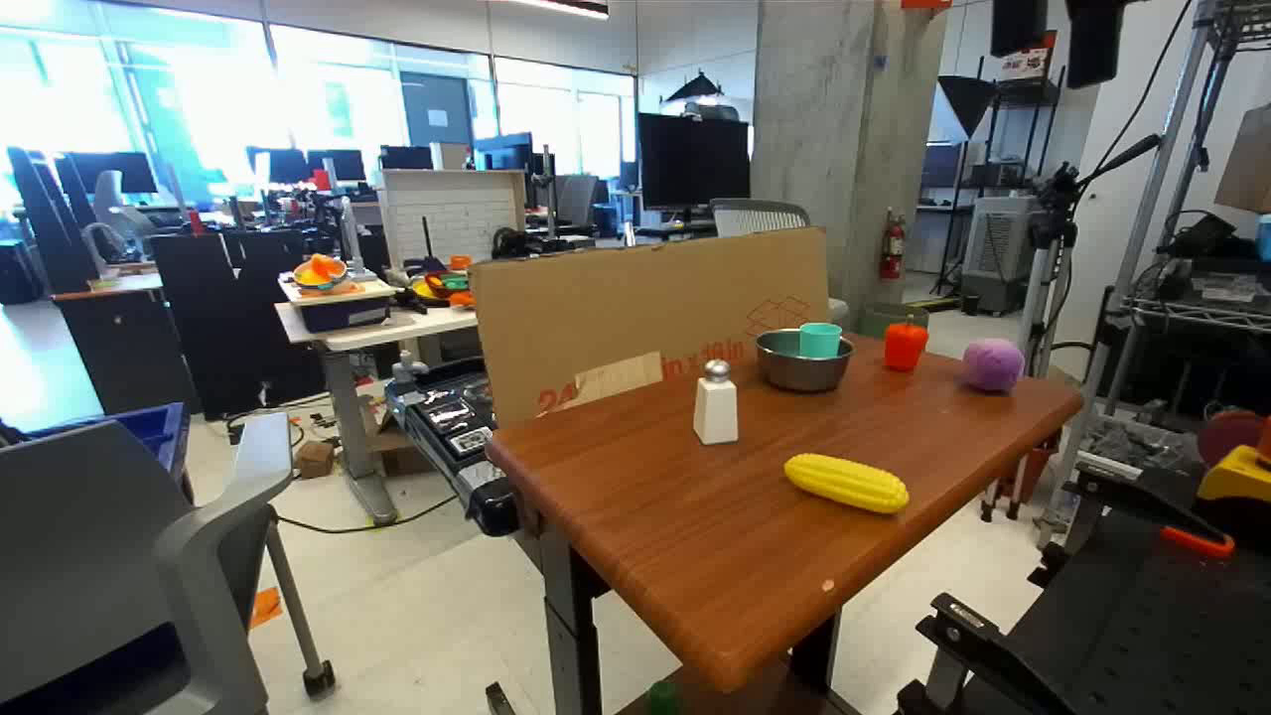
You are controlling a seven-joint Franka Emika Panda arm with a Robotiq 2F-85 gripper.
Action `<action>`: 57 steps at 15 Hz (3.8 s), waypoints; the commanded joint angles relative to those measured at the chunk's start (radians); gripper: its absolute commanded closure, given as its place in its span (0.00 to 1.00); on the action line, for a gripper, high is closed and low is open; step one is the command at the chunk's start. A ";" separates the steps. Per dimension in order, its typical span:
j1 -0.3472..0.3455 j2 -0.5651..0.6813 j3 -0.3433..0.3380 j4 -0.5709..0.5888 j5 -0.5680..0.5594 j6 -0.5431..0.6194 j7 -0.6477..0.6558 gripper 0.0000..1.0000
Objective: Move the salt shaker forward
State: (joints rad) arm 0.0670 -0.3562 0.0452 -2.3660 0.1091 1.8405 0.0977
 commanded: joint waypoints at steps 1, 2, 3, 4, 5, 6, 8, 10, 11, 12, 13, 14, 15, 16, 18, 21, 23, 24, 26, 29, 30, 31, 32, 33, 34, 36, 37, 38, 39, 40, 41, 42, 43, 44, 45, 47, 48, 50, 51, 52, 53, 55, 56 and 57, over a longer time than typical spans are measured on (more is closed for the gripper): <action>-0.007 0.000 0.006 0.001 0.002 -0.002 -0.002 0.00; -0.007 0.000 0.006 0.001 0.002 -0.002 -0.002 0.00; -0.007 0.000 0.006 0.001 0.002 -0.002 -0.002 0.00; -0.007 0.000 0.006 0.001 0.002 -0.002 -0.002 0.00; -0.007 0.000 0.006 0.001 0.002 -0.002 -0.002 0.00; -0.007 0.000 0.006 0.001 0.002 -0.002 -0.002 0.00; -0.007 0.000 0.006 0.001 0.002 -0.002 -0.002 0.00; -0.007 0.000 0.006 0.001 0.002 -0.002 -0.002 0.00; -0.007 0.000 0.006 0.001 0.002 -0.002 -0.002 0.00; -0.007 0.000 0.006 0.001 0.002 -0.002 -0.002 0.00; -0.005 -0.003 0.015 -0.011 -0.012 0.017 0.001 0.00; -0.006 0.012 0.022 -0.018 -0.025 0.028 0.011 0.00; -0.009 0.035 0.028 -0.023 -0.035 0.060 0.026 0.00; -0.012 0.066 0.036 -0.028 -0.048 0.105 0.046 0.00; -0.020 0.155 0.051 -0.024 -0.096 0.211 0.101 0.00; -0.027 0.328 0.064 0.012 -0.211 0.376 0.203 0.00; -0.015 0.450 0.055 0.056 -0.285 0.447 0.282 0.00; -0.005 0.509 0.045 0.083 -0.311 0.473 0.315 0.00; 0.020 0.613 0.023 0.145 -0.355 0.500 0.372 0.00; 0.061 0.734 -0.003 0.256 -0.352 0.486 0.406 0.00; 0.072 0.761 -0.004 0.293 -0.329 0.475 0.398 0.00; 0.082 0.783 -0.006 0.324 -0.315 0.470 0.392 0.00; 0.092 0.802 -0.006 0.352 -0.304 0.466 0.386 0.00; 0.101 0.818 -0.007 0.378 -0.300 0.465 0.386 0.00; 0.111 0.833 -0.010 0.403 -0.296 0.460 0.386 0.00; 0.128 0.862 -0.015 0.446 -0.290 0.449 0.386 0.00; 0.134 0.874 -0.018 0.463 -0.288 0.447 0.385 0.00; 0.141 0.889 -0.023 0.482 -0.291 0.447 0.389 0.00; 0.149 0.902 -0.030 0.498 -0.297 0.445 0.396 0.00; 0.158 0.916 -0.037 0.513 -0.302 0.445 0.402 0.25; 0.166 0.926 -0.044 0.525 -0.308 0.446 0.406 0.28; 0.174 0.936 -0.049 0.535 -0.314 0.448 0.406 0.34; 0.179 0.943 -0.053 0.545 -0.313 0.445 0.403 0.44; 0.180 0.949 -0.052 0.555 -0.302 0.434 0.396 0.51; 0.178 0.951 -0.049 0.562 -0.290 0.424 0.388 0.58; 0.182 0.942 -0.052 0.577 -0.284 0.376 0.395 0.73; 0.185 0.933 -0.055 0.584 -0.284 0.338 0.403 0.81; 0.183 0.888 -0.062 0.583 -0.291 0.256 0.413 0.91; 0.176 0.852 -0.065 0.566 -0.296 0.228 0.410 0.91; 0.170 0.823 -0.069 0.554 -0.302 0.202 0.408 0.91; 0.162 0.785 -0.076 0.528 -0.311 0.170 0.400 0.91; 0.148 0.728 -0.092 0.489 -0.337 0.117 0.400 0.91; 0.140 0.705 -0.098 0.469 -0.353 0.100 0.400 0.91; 0.130 0.685 -0.105 0.444 -0.369 0.090 0.404 0.91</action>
State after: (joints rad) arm 0.2179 0.4159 -0.0449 -1.8301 -0.2174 1.9647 0.5001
